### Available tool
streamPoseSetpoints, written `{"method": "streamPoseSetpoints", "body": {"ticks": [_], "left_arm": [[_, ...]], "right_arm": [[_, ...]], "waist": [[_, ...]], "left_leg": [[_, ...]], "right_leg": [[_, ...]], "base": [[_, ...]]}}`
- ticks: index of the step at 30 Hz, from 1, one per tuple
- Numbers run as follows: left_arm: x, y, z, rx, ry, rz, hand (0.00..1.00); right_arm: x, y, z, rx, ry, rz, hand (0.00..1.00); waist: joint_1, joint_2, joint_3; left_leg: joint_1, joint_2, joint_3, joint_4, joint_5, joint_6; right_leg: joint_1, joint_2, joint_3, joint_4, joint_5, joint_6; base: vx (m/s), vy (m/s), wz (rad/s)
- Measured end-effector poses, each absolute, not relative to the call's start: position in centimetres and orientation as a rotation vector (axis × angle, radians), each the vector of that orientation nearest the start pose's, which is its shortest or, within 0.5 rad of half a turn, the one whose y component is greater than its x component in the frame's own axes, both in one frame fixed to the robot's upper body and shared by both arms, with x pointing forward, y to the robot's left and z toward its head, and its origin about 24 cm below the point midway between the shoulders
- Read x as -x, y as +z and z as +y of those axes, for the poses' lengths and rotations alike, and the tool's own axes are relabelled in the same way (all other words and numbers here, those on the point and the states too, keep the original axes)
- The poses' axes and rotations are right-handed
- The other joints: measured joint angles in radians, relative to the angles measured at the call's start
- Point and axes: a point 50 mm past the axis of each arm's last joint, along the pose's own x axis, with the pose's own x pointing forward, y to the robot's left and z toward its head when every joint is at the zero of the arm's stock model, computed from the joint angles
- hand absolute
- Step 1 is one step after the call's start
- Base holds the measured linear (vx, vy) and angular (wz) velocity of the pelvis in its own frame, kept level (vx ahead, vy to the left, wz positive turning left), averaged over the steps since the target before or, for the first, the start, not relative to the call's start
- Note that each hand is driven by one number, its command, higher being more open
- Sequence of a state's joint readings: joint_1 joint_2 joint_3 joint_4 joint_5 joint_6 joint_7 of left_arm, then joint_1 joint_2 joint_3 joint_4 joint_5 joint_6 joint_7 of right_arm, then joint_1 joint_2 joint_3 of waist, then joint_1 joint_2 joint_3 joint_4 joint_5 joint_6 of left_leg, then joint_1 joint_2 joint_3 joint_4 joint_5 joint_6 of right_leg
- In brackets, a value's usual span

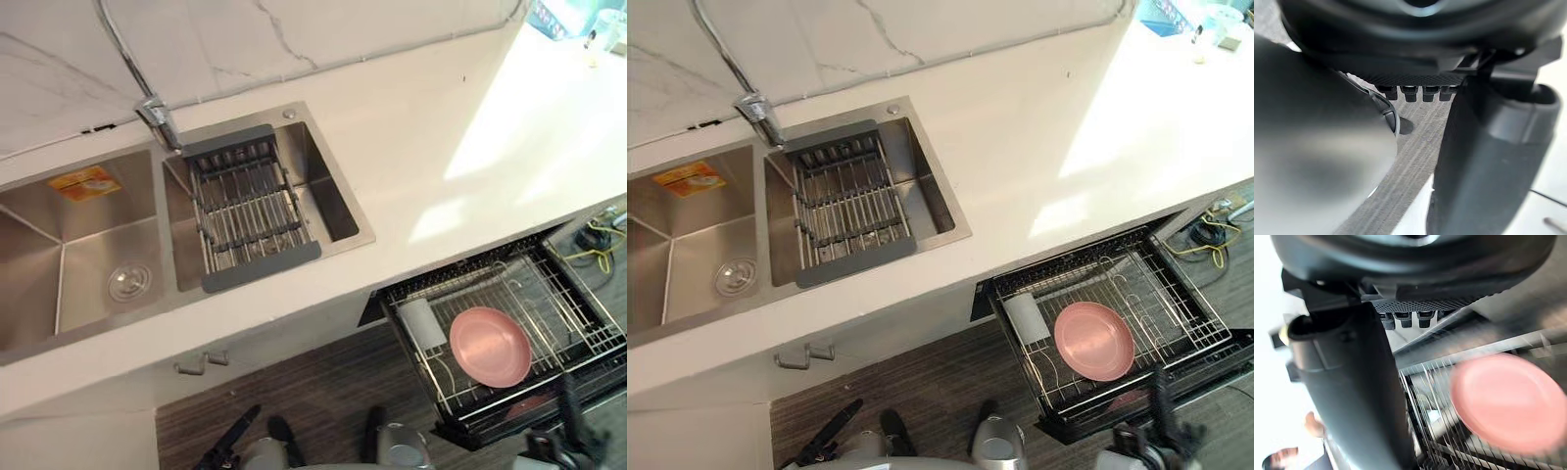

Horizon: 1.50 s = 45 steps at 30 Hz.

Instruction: Walk over to the sink, pick up the cup, carry it to the dishwasher, place the cup inside the dishwasher, then close the dishwasher door

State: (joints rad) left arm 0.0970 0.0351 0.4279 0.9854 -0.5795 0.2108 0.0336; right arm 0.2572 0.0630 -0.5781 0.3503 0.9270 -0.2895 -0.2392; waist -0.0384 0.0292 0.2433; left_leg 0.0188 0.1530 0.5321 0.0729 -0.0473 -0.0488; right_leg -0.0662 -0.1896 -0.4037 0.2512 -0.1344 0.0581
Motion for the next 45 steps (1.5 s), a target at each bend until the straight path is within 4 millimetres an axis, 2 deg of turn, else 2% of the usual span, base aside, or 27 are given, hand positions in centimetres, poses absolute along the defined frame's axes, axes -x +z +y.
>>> {"method": "streamPoseSetpoints", "body": {"ticks": [1, 2, 3, 8, 12, 15, 20, 22, 28, 29, 33, 38, 41, 42, 43, 45], "left_arm": [[-7.7, -16.4, 20.6, 0.759, 0.707, 1.107, 1.00], [-7.7, -16.4, 20.4, 0.766, 0.702, 1.102, 1.00], [-7.7, -16.4, 20.4, 0.768, 0.697, 1.096, 1.00], [-7.7, -16.4, 20.3, 0.768, 0.682, 1.082, 1.00], [-7.5, -16.5, 20.1, 0.756, 0.673, 1.074, 1.00], [-7.2, -16.5, 19.8, 0.761, 0.660, 1.064, 1.00], [-6.4, -16.8, 19.4, 0.768, 0.668, 1.062, 1.00], [-6.6, -16.7, 19.2, 0.764, 0.675, 1.032, 1.00], [-6.6, -16.7, 18.9, 0.771, 0.682, 1.000, 1.00], [-6.6, -16.7, 18.8, 0.792, 0.665, 0.989, 1.00], [-6.5, -16.8, 17.8, 0.875, 0.608, 0.964, 1.00], [-6.2, -16.8, 17.9, 0.941, 0.648, 0.927, 1.00], [-5.9, -16.8, 17.9, 1.060, 0.719, 0.875, 1.00], [-5.7, -16.8, 18.0, 1.090, 0.738, 0.856, 1.00], [-5.6, -16.8, 18.0, 1.115, 0.753, 0.836, 1.00], [-5.8, -16.7, 17.9, 1.140, 0.765, 0.787, 1.00]], "right_arm": [[-9.3, -7.3, -29.0, -0.844, -1.233, 0.104, 1.00], [-10.0, -7.6, -28.0, -0.865, -1.135, 0.106, 1.00], [-10.2, -7.8, -27.6, -0.873, -1.109, 0.100, 1.00], [-10.5, -8.0, -27.5, -0.869, -0.991, 0.098, 1.00], [-10.5, -8.3, -27.5, -0.885, -0.947, 0.092, 1.00], [-11.0, -8.4, -26.9, -0.987, -0.889, 0.045, 1.00], [-13.8, -7.4, -27.5, -1.054, -0.823, -0.051, 1.00], [-15.3, -6.9, -27.9, -1.062, -0.814, -0.070, 1.00], [-19.1, -5.2, -29.2, -1.104, -0.828, -0.137, 1.00], [-19.8, -5.0, -29.6, -1.132, -0.834, -0.158, 1.00], [-21.6, -3.5, -30.3, -1.162, -0.802, -0.218, 1.00], [-21.6, -3.7, -30.0, -1.130, -0.789, -0.188, 1.00], [-20.4, -4.2, -30.3, -0.920, -0.779, -0.041, 1.00], [-19.5, -5.1, -30.0, -0.811, -0.781, 0.052, 1.00], [-17.9, -7.0, -29.0, -0.644, -0.757, 0.225, 1.00], [-15.2, -10.1, -26.8, -0.513, -0.732, 0.449, 1.00]], "waist": [[0.000, 0.000, 0.000], [-0.002, 0.000, 0.000], [-0.001, 0.000, 0.000], [0.001, -0.001, -0.004], [0.030, 0.001, -0.030], [0.049, 0.006, -0.049], [0.055, 0.030, -0.071], [0.076, 0.034, -0.073], [0.085, 0.054, -0.080], [0.097, 0.058, -0.079], [0.103, 0.093, -0.080], [0.103, 0.094, -0.080], [0.107, 0.087, -0.078], [0.111, 0.083, -0.081], [0.122, 0.078, -0.085], [0.141, 0.071, -0.089]], "left_leg": [[-0.001, 0.000, 0.000, 0.000, 0.000, 0.000], [-0.010, -0.003, 0.000, 0.000, 0.001, 0.000], [-0.013, -0.005, -0.001, -0.001, 0.002, 0.001], [-0.016, -0.021, -0.013, -0.006, 0.042, -0.003], [-0.017, -0.035, -0.050, -0.036, 0.085, -0.005], [-0.016, -0.040, -0.069, -0.049, 0.105, -0.007], [-0.016, -0.048, -0.079, -0.086, 0.124, -0.008], [-0.018, -0.055, -0.083, -0.088, 0.130, 0.001], [-0.061, -0.073, -0.139, -0.089, 0.164, 0.020], [-0.065, -0.074, -0.149, -0.089, 0.175, 0.024], [-0.092, -0.071, -0.173, -0.101, 0.203, 0.022], [-0.096, -0.058, -0.186, -0.101, 0.213, 0.014], [-0.107, -0.045, -0.183, -0.100, 0.208, 0.008], [-0.106, -0.041, -0.183, -0.099, 0.208, 0.007], [-0.105, -0.035, -0.183, -0.098, 0.206, 0.005], [-0.100, -0.032, -0.184, -0.097, 0.202, -0.002]], "right_leg": [[-0.001, 0.000, 0.000, 0.001, 0.000, 0.000], [-0.015, -0.005, -0.001, 0.012, 0.000, -0.001], [-0.019, -0.009, -0.003, 0.016, 0.000, -0.001], [-0.018, -0.040, -0.045, 0.048, -0.013, 0.007], [0.004, -0.058, -0.109, 0.052, -0.027, 0.010], [0.011, -0.069, -0.135, 0.073, -0.044, 0.008], [0.012, -0.086, -0.183, 0.106, -0.063, 0.002], [0.007, -0.099, -0.189, 0.124, -0.068, 0.003], [-0.010, -0.128, -0.234, 0.161, -0.078, 0.008], [-0.010, -0.132, -0.242, 0.169, -0.083, 0.008], [-0.042, -0.140, -0.262, 0.212, -0.110, -0.006], [-0.052, -0.140, -0.281, 0.244, -0.145, -0.016], [-0.057, -0.126, -0.290, 0.239, -0.145, -0.021], [-0.051, -0.120, -0.294, 0.230, -0.142, -0.023], [-0.036, -0.109, -0.304, 0.212, -0.133, -0.026], [-0.015, -0.103, -0.318, 0.197, -0.128, -0.027]], "base": [[-0.06, -0.003, 0.01], [-0.04, -0.003, 0.00], [-0.04, -0.004, 0.02], [0.01, -0.010, 0.20], [-0.02, -0.028, 0.41], [-0.05, -0.033, 0.29], [-0.07, -0.003, 0.28], [-0.05, 0.025, 0.12], [-0.01, 0.015, 0.26], [-0.01, -0.025, 0.28], [-0.02, -0.048, 0.15], [-0.04, -0.066, 0.07], [-0.03, -0.033, 0.06], [0.02, -0.031, 0.10], [0.03, -0.029, 0.16], [0.06, -0.014, 0.22]]}}
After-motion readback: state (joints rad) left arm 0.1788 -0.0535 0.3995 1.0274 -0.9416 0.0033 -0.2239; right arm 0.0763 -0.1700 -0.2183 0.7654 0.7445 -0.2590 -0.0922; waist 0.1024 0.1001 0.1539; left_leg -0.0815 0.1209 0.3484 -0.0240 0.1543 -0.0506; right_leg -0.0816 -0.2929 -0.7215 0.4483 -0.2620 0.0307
